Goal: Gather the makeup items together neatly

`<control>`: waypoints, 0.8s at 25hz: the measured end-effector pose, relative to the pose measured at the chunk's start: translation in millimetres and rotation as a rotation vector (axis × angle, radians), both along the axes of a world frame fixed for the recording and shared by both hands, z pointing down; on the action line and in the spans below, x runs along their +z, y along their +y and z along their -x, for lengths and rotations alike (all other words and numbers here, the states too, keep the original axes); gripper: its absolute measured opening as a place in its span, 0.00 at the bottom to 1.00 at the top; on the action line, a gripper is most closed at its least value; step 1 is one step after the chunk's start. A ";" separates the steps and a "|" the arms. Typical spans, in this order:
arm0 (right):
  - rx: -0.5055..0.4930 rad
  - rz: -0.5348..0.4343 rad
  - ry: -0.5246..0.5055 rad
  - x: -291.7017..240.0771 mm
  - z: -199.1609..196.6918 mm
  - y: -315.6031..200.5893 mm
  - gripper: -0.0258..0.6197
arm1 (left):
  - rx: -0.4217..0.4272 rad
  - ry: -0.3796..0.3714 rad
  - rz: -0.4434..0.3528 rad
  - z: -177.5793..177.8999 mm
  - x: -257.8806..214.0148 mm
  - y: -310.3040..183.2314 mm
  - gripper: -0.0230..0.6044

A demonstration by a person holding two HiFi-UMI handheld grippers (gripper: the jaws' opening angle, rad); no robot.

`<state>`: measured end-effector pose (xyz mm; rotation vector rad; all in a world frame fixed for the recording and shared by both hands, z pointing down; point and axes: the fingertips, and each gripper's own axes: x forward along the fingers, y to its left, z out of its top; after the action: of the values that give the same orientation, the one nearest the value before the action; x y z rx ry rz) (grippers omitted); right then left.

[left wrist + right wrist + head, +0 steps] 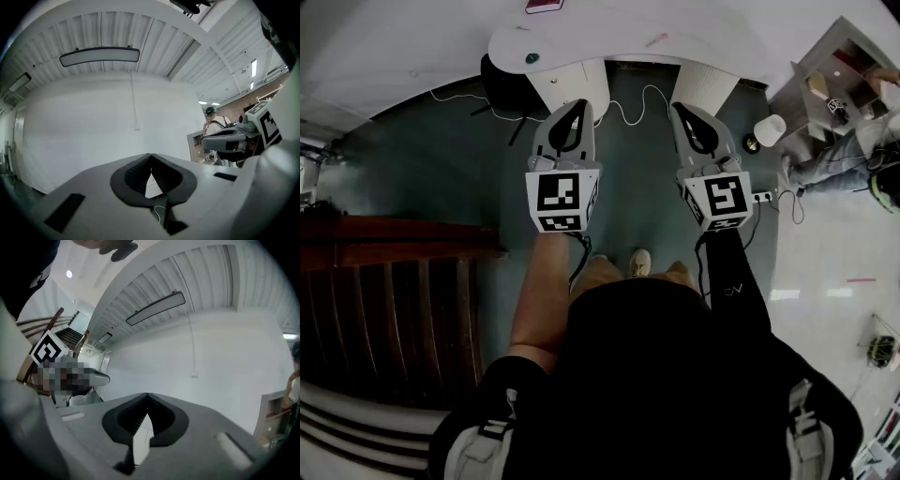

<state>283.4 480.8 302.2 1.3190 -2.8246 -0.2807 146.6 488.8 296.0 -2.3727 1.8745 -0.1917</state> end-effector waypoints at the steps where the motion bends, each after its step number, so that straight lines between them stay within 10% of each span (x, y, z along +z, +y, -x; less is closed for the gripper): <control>1: -0.003 0.000 0.000 0.1 0.8 0.5 0.04 | -0.004 -0.003 0.000 1.1 -0.2 0.6 0.05; 20: -0.177 0.015 -0.051 0.5 74.5 -8.2 0.04 | -0.132 0.002 0.011 68.2 0.9 0.7 0.05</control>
<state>208.8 472.6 302.7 1.0894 -2.9846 -0.2305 78.4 489.5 296.8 -2.2579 2.0369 -0.2125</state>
